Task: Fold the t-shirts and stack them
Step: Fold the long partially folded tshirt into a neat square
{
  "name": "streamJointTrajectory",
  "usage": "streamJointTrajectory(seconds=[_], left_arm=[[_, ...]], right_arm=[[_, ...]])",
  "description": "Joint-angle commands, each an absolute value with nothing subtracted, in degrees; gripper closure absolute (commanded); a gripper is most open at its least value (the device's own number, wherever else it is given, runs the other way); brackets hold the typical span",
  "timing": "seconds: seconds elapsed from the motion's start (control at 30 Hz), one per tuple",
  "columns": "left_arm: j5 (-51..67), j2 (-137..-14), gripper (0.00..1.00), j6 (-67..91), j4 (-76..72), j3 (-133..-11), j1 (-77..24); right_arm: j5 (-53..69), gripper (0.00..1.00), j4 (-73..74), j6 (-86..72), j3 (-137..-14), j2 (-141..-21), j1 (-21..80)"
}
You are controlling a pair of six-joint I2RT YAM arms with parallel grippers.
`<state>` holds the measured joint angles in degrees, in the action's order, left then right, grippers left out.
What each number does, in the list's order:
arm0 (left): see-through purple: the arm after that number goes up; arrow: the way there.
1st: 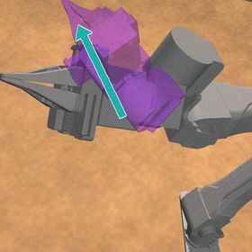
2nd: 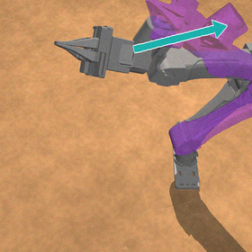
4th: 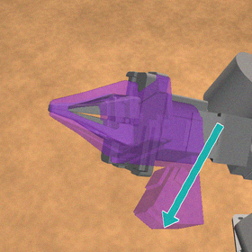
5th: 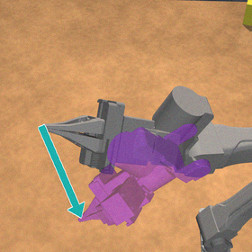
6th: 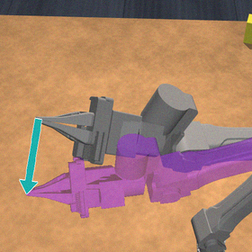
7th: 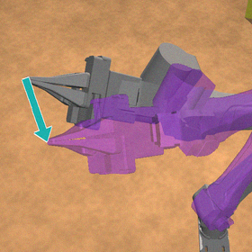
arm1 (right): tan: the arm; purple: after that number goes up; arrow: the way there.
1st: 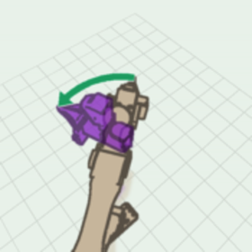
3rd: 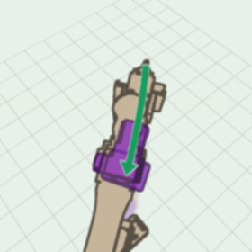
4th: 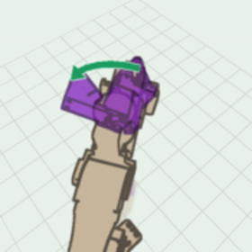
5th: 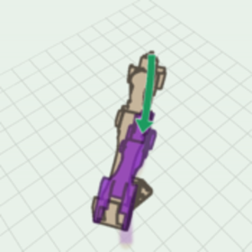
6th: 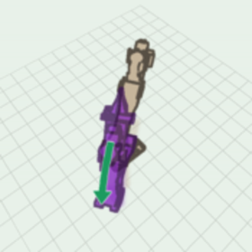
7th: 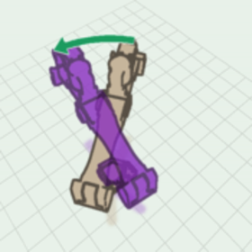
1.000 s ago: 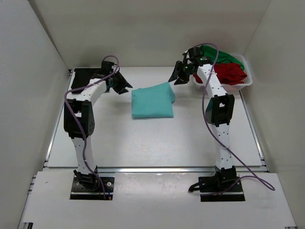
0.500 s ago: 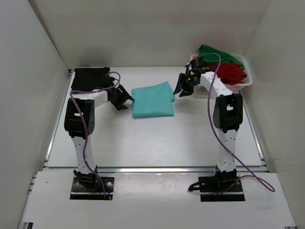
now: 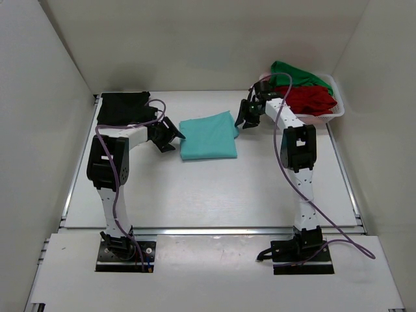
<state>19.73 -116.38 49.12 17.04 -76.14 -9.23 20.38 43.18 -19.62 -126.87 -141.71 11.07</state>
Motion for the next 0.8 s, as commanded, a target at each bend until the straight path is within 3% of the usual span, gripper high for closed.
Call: streamJointTrajectory(seconds=[0.0,0.07,0.1,0.2,0.57,0.77], left_arm=[[18.6,-114.4,0.21,48.4,17.0,-78.3,-9.9],[18.8,-115.5,0.22,48.5,17.2,-79.8,-10.2],[19.0,-116.1,0.23,48.8,17.1,-80.4,-10.5],[19.2,-116.9,0.24,49.3,16.5,-80.8,-10.7],[18.7,-117.2,0.25,49.7,16.4,-80.1,-10.9],[18.6,-116.8,0.37,49.6,15.9,-78.4,-11.3]], right_arm=[[20.2,0.6,43.3,-18.4,-127.8,-143.1,11.2],[21.5,0.66,43.9,-17.9,-127.4,-143.2,11.8],[21.5,0.78,43.9,-17.7,-126.1,-142.4,11.8],[23.3,1.0,43.7,-18.0,-122.8,-139.8,12.6],[36.0,0.99,38.6,-22.5,-104.3,-127.7,13.4],[42.3,1.0,31.7,-28.3,-95.5,-122.3,13.4]])
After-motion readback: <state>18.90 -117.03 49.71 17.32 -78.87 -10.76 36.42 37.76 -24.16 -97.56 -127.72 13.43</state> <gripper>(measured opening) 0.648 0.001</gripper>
